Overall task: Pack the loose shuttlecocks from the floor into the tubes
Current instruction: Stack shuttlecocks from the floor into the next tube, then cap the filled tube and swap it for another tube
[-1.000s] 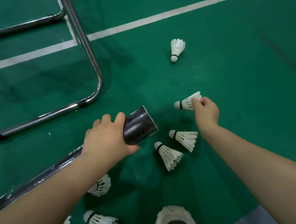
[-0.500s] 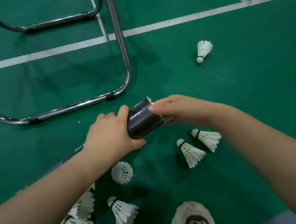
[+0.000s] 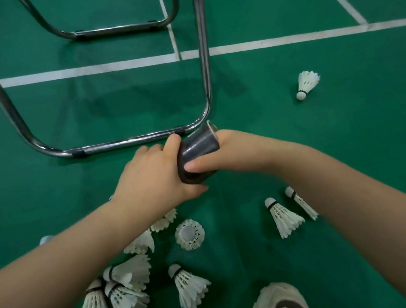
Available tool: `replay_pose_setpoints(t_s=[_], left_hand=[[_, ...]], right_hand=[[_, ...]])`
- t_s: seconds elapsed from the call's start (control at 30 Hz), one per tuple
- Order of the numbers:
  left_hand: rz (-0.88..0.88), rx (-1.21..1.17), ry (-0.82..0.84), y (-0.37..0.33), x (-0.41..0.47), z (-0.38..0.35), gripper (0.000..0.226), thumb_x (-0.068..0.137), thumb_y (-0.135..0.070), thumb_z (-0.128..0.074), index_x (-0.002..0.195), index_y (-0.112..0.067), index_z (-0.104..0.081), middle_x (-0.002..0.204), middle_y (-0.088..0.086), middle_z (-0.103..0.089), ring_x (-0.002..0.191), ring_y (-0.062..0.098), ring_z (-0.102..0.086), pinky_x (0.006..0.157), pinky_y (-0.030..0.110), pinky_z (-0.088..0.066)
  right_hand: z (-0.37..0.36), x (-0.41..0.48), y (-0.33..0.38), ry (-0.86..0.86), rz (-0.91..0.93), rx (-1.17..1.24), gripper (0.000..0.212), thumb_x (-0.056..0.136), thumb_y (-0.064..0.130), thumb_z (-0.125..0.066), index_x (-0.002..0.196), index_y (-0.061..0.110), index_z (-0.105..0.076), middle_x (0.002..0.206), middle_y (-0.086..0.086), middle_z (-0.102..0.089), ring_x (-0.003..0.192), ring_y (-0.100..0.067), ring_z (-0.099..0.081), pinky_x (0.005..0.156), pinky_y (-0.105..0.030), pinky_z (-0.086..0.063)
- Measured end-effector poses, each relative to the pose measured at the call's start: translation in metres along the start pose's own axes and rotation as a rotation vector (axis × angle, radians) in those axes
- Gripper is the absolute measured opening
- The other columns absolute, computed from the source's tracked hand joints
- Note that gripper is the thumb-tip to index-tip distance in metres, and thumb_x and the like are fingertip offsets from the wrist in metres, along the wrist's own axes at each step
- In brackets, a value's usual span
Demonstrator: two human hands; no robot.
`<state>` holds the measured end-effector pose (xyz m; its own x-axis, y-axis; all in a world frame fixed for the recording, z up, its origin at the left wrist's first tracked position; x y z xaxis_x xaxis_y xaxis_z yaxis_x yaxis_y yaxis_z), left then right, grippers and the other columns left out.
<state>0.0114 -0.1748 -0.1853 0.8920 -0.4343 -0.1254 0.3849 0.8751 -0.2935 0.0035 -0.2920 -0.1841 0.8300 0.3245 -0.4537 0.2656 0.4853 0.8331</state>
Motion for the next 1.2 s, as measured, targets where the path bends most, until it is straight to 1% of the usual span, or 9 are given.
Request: replay_pose_setpoints(t_s=[0.17,0.33,0.43,0.5,0.63,0.8,0.87,1.03,1.2], left_hand=[[-0.013,-0.037,-0.079,0.012,-0.004,0.023,0.063,0.062,-0.058,-0.073,0.094,-0.024,-0.030,0.083,-0.001,-0.048,0.086,0.026,-0.051,0.065,0.031,-0.031],[0.041,-0.219,-0.103,0.030,-0.006,0.045,0.068,0.061,-0.054,-0.078,0.099,-0.021,-0.033,0.094,0.004,-0.059,0.087,0.026,-0.055,0.064,0.031,-0.034],[0.107,-0.341,-0.103,0.049,-0.005,0.064,0.069,0.063,-0.051,-0.079,0.105,-0.017,-0.037,0.082,-0.005,-0.055,0.078,0.022,-0.051,0.057,0.028,-0.029],[0.136,-0.396,-0.104,0.065,-0.007,0.078,0.068,0.064,-0.050,-0.079,0.104,-0.018,-0.035,0.075,-0.011,-0.050,0.076,0.019,-0.049,0.053,0.027,-0.027],[0.174,-0.512,-0.090,0.097,-0.016,0.100,0.069,0.068,-0.048,-0.079,0.112,-0.020,-0.033,0.090,-0.007,-0.053,0.084,0.016,-0.052,0.063,0.026,-0.035],[0.190,-0.666,-0.102,0.125,-0.034,0.116,0.064,0.070,-0.040,-0.080,0.111,-0.025,-0.033,0.086,-0.020,-0.049,0.078,0.000,-0.050,0.058,0.010,-0.036],[0.198,-0.692,-0.109,0.134,-0.040,0.119,0.066,0.070,-0.039,-0.080,0.116,-0.022,-0.035,0.088,-0.017,-0.051,0.081,0.003,-0.052,0.060,0.010,-0.037],[0.199,-0.672,-0.082,0.146,-0.055,0.129,0.082,0.072,-0.040,-0.079,0.135,-0.016,-0.033,0.108,-0.005,-0.054,0.096,0.015,-0.054,0.074,0.023,-0.043],[0.194,-0.674,-0.066,0.162,-0.066,0.134,0.066,0.071,-0.036,-0.080,0.119,-0.020,-0.039,0.110,-0.003,-0.056,0.100,0.017,-0.054,0.083,0.031,-0.046]], right_hand=[[-0.001,0.001,0.032,-0.227,0.093,-0.216,0.023,0.080,0.032,-0.069,0.090,0.011,-0.068,0.091,-0.004,-0.070,0.088,-0.017,-0.064,0.085,-0.038,-0.051],[-0.004,-0.002,0.077,-0.373,0.266,-0.399,0.026,0.080,0.036,-0.067,0.092,0.013,-0.071,0.088,-0.005,-0.070,0.087,-0.020,-0.064,0.081,-0.038,-0.050],[-0.007,0.005,0.112,-0.429,0.352,-0.509,0.030,0.080,0.041,-0.065,0.095,0.015,-0.069,0.089,-0.002,-0.069,0.087,-0.017,-0.062,0.079,-0.033,-0.047],[-0.014,0.012,0.136,-0.440,0.415,-0.573,0.034,0.081,0.043,-0.064,0.099,0.014,-0.068,0.090,-0.002,-0.068,0.087,-0.017,-0.061,0.077,-0.031,-0.046],[-0.033,0.025,0.177,-0.445,0.504,-0.690,0.042,0.080,0.049,-0.060,0.100,0.012,-0.067,0.091,-0.008,-0.068,0.089,-0.024,-0.060,0.079,-0.038,-0.047],[-0.059,0.030,0.213,-0.446,0.590,-0.824,0.044,0.083,0.047,-0.059,0.101,0.007,-0.064,0.081,-0.009,-0.064,0.082,-0.025,-0.056,0.072,-0.037,-0.043],[-0.068,0.030,0.223,-0.442,0.606,-0.871,0.046,0.084,0.046,-0.059,0.106,0.006,-0.063,0.085,-0.011,-0.065,0.085,-0.027,-0.057,0.074,-0.037,-0.043],[-0.087,0.031,0.241,-0.416,0.611,-0.954,0.050,0.082,0.048,-0.058,0.108,0.006,-0.062,0.089,-0.014,-0.067,0.087,-0.030,-0.057,0.075,-0.039,-0.045],[-0.105,0.037,0.254,-0.379,0.568,-1.007,0.046,0.082,0.050,-0.058,0.100,0.007,-0.060,0.081,-0.010,-0.061,0.082,-0.030,-0.055,0.071,-0.038,-0.045]])
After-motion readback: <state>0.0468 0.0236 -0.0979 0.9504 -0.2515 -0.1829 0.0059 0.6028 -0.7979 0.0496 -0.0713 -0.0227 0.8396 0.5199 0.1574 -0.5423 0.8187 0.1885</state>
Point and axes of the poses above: each hand's wrist, its own x-axis towards the middle knuckle, its own z-axis out of the back of the hand, y = z × x, the point moved 6 cm from there along x, towards the middle knuckle
